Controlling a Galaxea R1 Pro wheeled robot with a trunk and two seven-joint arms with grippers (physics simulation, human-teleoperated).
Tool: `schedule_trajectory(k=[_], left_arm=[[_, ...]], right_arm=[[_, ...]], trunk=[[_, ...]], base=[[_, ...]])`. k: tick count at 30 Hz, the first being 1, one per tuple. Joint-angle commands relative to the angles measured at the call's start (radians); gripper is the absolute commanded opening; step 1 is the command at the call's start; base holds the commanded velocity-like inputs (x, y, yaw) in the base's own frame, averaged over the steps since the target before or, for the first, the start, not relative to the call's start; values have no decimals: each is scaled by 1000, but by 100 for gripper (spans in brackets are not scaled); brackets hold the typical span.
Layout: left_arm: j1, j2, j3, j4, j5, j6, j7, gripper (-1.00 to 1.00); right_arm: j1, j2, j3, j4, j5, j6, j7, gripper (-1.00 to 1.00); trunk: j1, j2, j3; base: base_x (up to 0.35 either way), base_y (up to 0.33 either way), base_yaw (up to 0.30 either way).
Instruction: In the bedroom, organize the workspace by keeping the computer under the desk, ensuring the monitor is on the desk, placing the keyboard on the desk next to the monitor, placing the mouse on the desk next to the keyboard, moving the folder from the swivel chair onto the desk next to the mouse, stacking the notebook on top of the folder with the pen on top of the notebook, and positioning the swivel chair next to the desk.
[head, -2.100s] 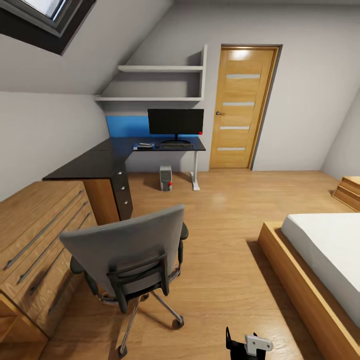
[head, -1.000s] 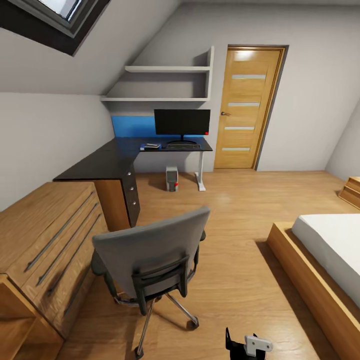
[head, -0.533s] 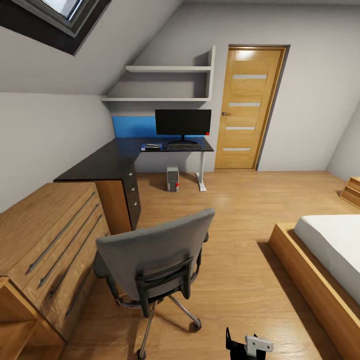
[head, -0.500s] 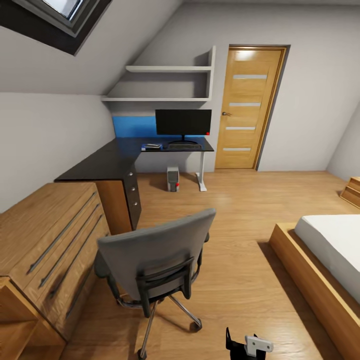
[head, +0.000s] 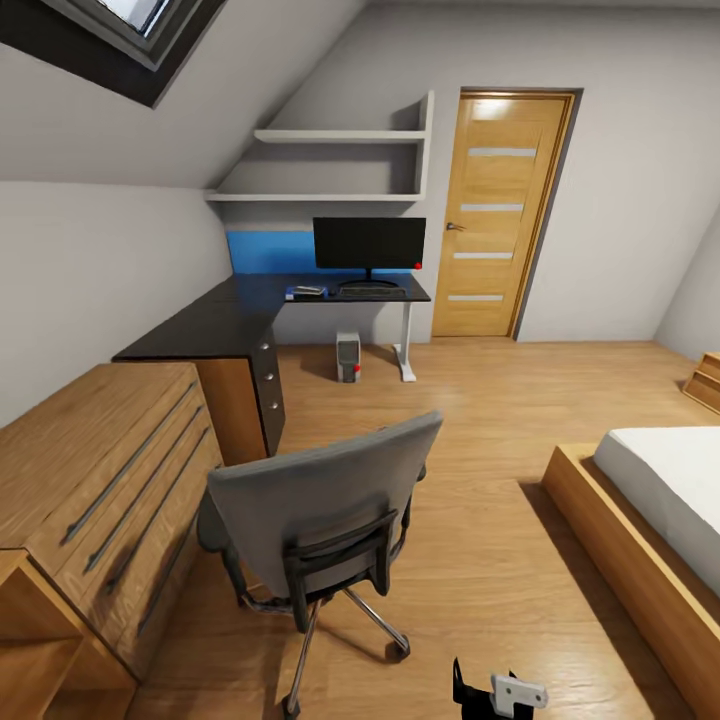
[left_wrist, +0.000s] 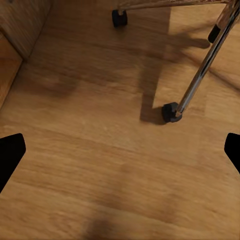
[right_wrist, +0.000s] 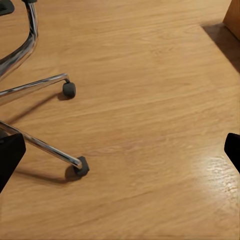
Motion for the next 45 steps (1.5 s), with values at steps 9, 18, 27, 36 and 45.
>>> schedule_trajectory(k=[9, 18, 27, 36, 45], left_arm=[[-1, -2, 9, 2, 19, -18, -4, 100], [-1, -3, 8, 7, 22, -17, -4, 100], [-1, -1, 6, 24, 24, -16, -2, 100], [-1, 0, 6, 25, 25, -11, 1, 100], [-1, 1, 6, -6, 41, -3, 3, 100]], right_arm=[[-1, -1, 9, 3, -1, -6, -7, 100], [-1, -2, 9, 3, -1, -6, -6, 100], [-1, -1, 9, 3, -1, -4, -4, 100], [-1, 0, 10, 3, 1, -5, -2, 100], [-1, 3, 16, 2, 6, -2, -2, 100]], trunk=[[35, -64, -29], [69, -127, -57], [104, -190, -86], [138, -253, -114], [173, -316, -142]], base=[[0, 0, 0], [0, 0, 0], [0, 0, 0], [0, 0, 0], [0, 0, 0]])
